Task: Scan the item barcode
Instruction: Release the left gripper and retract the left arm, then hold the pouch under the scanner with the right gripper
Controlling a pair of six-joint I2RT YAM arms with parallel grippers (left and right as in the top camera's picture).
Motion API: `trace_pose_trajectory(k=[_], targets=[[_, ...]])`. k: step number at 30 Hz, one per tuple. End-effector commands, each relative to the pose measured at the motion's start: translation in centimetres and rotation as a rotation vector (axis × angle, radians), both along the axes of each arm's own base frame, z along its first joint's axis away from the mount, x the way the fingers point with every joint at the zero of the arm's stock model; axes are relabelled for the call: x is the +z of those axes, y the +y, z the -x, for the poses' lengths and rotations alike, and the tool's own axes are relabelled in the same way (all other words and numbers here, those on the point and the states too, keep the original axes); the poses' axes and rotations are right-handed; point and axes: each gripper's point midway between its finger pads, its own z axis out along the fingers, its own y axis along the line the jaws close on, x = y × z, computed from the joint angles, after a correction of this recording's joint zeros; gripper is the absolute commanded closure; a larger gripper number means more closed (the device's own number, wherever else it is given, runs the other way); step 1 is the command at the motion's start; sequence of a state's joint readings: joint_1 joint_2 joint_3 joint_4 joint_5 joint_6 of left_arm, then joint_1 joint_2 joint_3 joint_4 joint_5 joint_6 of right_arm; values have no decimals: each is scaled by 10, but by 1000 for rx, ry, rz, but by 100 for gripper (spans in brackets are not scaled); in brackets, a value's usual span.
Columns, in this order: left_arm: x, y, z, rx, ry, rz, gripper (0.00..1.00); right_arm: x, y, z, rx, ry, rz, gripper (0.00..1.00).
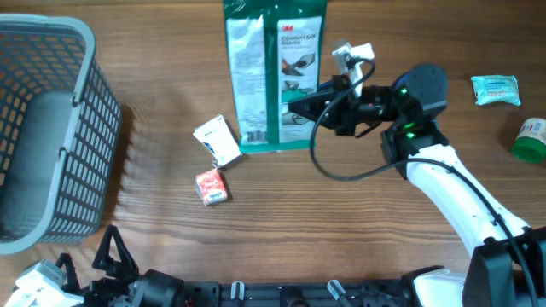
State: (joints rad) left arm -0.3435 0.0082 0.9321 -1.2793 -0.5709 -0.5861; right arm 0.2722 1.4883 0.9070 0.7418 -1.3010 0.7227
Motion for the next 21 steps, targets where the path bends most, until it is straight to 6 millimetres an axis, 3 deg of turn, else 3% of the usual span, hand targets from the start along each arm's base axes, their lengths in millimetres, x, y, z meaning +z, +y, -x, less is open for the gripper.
trace_pose_trajectory(k=[1,3,4,5,6,8,11,13,18,19,21], targets=[[1,0,1,8,-8,11,0,-10,21,3,-19,-233,26,96],[1,0,1,8,-8,11,0,-48,39,-4,-97,-200,153,96],[1,0,1,8,-8,11,0,-84,41,-18,-222,-204,314,95],[1,0,1,8,-8,11,0,-120,33,-35,-372,-223,520,96],[1,0,1,8,-8,11,0,-143,19,-46,-495,-247,690,95],[1,0,1,8,-8,11,0,-157,0,-52,-609,-305,892,95],[1,0,1,8,-8,11,0,-143,-9,-56,-652,-375,974,95],[1,0,1,8,-8,11,0,-123,-6,-66,-667,-496,960,95],[1,0,1,8,-8,11,0,-41,6,-112,-877,-928,815,96],[1,0,1,8,-8,11,0,-35,6,-121,-920,-994,821,95],[1,0,1,8,-8,11,0,-42,7,-144,-991,-1133,881,95]])
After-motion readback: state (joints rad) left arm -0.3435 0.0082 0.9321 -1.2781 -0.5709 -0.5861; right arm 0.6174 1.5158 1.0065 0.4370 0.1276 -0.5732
